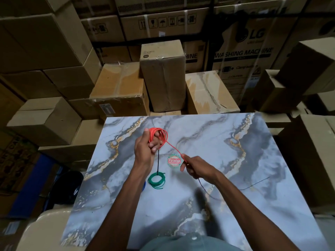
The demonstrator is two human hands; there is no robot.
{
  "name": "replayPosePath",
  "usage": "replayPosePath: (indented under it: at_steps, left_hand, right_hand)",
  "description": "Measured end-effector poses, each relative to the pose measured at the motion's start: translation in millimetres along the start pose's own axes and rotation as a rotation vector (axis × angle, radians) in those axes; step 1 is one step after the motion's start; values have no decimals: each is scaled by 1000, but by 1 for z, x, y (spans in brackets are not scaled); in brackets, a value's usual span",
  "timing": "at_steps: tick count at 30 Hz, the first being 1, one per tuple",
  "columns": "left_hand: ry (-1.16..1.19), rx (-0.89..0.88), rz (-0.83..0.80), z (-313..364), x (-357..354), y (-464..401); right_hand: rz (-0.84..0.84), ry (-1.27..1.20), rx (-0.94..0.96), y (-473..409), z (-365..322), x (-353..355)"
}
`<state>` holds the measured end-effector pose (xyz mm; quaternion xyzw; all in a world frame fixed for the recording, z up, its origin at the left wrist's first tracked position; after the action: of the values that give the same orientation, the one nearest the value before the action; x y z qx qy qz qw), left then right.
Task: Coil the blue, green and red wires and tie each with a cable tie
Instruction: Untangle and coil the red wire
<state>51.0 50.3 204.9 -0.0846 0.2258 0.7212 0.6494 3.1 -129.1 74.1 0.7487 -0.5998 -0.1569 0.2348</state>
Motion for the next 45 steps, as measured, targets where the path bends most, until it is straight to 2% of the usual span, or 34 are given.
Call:
replayPosePath:
  at_steps: [2,4,8,11,13,16,19,22,24,26,30,33,34,37,40,45]
  left_hand:
    - [-7,-16,28,4,1,1]
    - [-68,-17,63,4,5,-1]
    - [-275,42,3,-5,-4,2]
    - [-357,99,-59,-11,-21,16]
    - [-390,113,-98,-11,-30,23]
    - [-473,104,-76,-3,-29,23]
    - [-580,88,-23,6,-22,22]
    - [-663,94,-82,4,-26,24]
    - [-680,101,-105,1,-29,25]
    - [-642,111,-90,2,-27,24]
    - [-430,203,-104,-3,-19,19]
    - [-213,276,-131,-9,-23,19]
    - [-191,254,-107,-8,-22,15]
    - [-246,77,8,8,-13,2]
    - [-104,-5,53,21,-7,-8]
    - [249,8,133,24,5,-26]
  right_hand:
    - [-11,123,-104,-1,18,0]
    - [78,208,-103,-5,24,11]
    - [356,410,175,-5,-21,34]
    - [368,459,425,5,-74,18]
    - [450,508,584,18,-102,9]
    - [723,454,718,49,-131,20]
    - [838,528,799,70,-143,21]
    - [765,684,779,60,-144,13]
    - [649,661,806,54,-145,8]
    - [498,391,768,46,-137,16]
    - [455,-267,503,29,-92,55]
    - [269,-461,270,13,-59,44]
    - [232,-478,232,13,-51,38]
    - [268,-464,226,18,-30,35]
    - [312,-383,260,23,-26,26]
    - [353,57,431,38,-46,0]
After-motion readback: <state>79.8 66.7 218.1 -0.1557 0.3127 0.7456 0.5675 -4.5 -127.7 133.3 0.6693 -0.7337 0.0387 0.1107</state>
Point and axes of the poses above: each hand's wrist, its own y-axis away from the middle knuckle, its own x-axis out of the back of the hand, z = x × y, the point moved 10 cm from there along -y, towards the middle knuckle, and after that the axes turned 2 degrees about z, right-handed, at the moved point
